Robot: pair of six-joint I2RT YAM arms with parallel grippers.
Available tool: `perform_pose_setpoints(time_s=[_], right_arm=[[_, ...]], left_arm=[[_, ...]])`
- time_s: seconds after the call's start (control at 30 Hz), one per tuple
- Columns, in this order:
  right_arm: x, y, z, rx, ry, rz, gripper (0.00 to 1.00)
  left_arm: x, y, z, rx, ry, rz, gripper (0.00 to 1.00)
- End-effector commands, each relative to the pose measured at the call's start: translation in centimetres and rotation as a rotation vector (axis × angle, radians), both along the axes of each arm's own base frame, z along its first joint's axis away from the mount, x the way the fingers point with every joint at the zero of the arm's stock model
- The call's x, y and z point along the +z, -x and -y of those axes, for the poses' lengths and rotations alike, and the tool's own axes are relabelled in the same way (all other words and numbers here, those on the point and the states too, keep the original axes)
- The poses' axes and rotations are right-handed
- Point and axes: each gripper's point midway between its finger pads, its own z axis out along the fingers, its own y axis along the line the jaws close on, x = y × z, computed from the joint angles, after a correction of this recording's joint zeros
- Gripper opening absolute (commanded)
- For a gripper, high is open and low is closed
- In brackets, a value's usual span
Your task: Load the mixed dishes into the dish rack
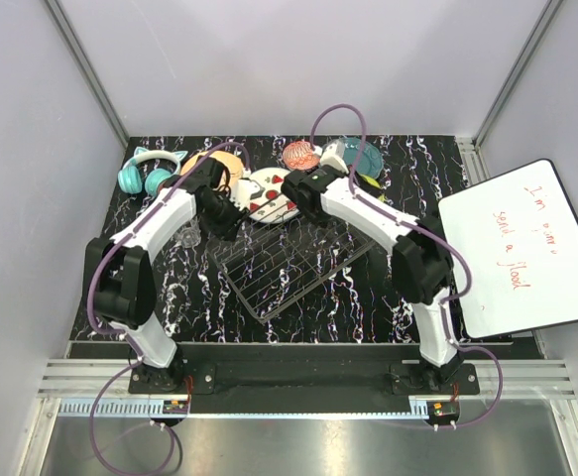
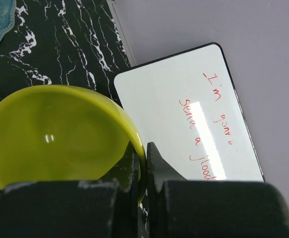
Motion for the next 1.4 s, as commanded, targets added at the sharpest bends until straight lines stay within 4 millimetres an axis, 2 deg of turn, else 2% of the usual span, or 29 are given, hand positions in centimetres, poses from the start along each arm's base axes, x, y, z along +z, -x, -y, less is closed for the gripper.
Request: perform_pose_setpoints(time_s=[0.0,0.1,0.3,0.33,0.43,0.47,0.67,0.77,0.8,0.93,0.97,1.03,1.17,1.2,1.37], right_arm=[[1.9,1.4,1.7,0.001,0.200,-0.063,0.00],[1.4,1.0,1.1,0.002,0.185,-0.051,0.00],[-0.6,-0.3,-2.3,0.056,0.225,-0.024,0.00],[-1.6,-0.5,-2.8,0.062,0.239,-0.039,0.00],[-3.2,-0.7,-4.2,0.091,0.278,-0.048,0.00],[-3.5,-0.8,-4.5,0.099,0.288,-0.042,0.00],[-5.5,0.0,-6.5,0.152,0.326,-0.066,0.00],[-6.2,0.5,-7.4,0.177,0.343,-0.086,0.11],[-6.4,0.5,-7.5,0.178,0.346,-0.090,0.23],[-7.0,0.9,-8.2,0.186,0.332,-0.106,0.59],[-7.0,1.1,-8.7,0.197,0.327,-0.104,0.63],[-6.6,1.4,-8.8,0.203,0.319,-0.098,0.74],[-4.0,2.1,-8.3,0.203,0.265,-0.060,0.76],[-2.3,2.4,-7.9,0.201,0.234,-0.030,0.77],[2.6,3.5,-6.4,0.171,0.037,0.111,0.82]], left_arm=[[1.7,1.0,-0.3,-0.028,-0.003,0.043,0.43],[1.6,1.5,-0.4,-0.042,-0.006,0.040,0.45],[0.8,1.5,-0.6,-0.062,-0.021,0.032,0.43],[0.7,1.2,-0.6,-0.061,-0.023,0.037,0.43],[0.4,0.2,-0.5,-0.059,-0.032,0.038,0.43],[0.8,-0.5,-0.3,-0.059,-0.031,0.053,0.43],[0.4,-2.4,0.2,-0.072,-0.042,0.052,0.43],[0.4,-2.5,0.4,-0.076,-0.037,0.049,0.42],[0.4,-2.4,0.5,-0.075,-0.035,0.046,0.42],[0.3,-2.0,0.7,-0.097,-0.035,0.046,0.42],[0.4,-1.9,0.7,-0.105,-0.038,0.049,0.42],[0.4,-1.9,0.8,-0.110,-0.037,0.051,0.42],[0.5,-2.0,1.0,-0.116,-0.036,0.053,0.41],[0.5,-2.0,1.2,-0.123,-0.037,0.054,0.41],[0.9,-3.0,1.6,-0.138,-0.056,0.078,0.40]])
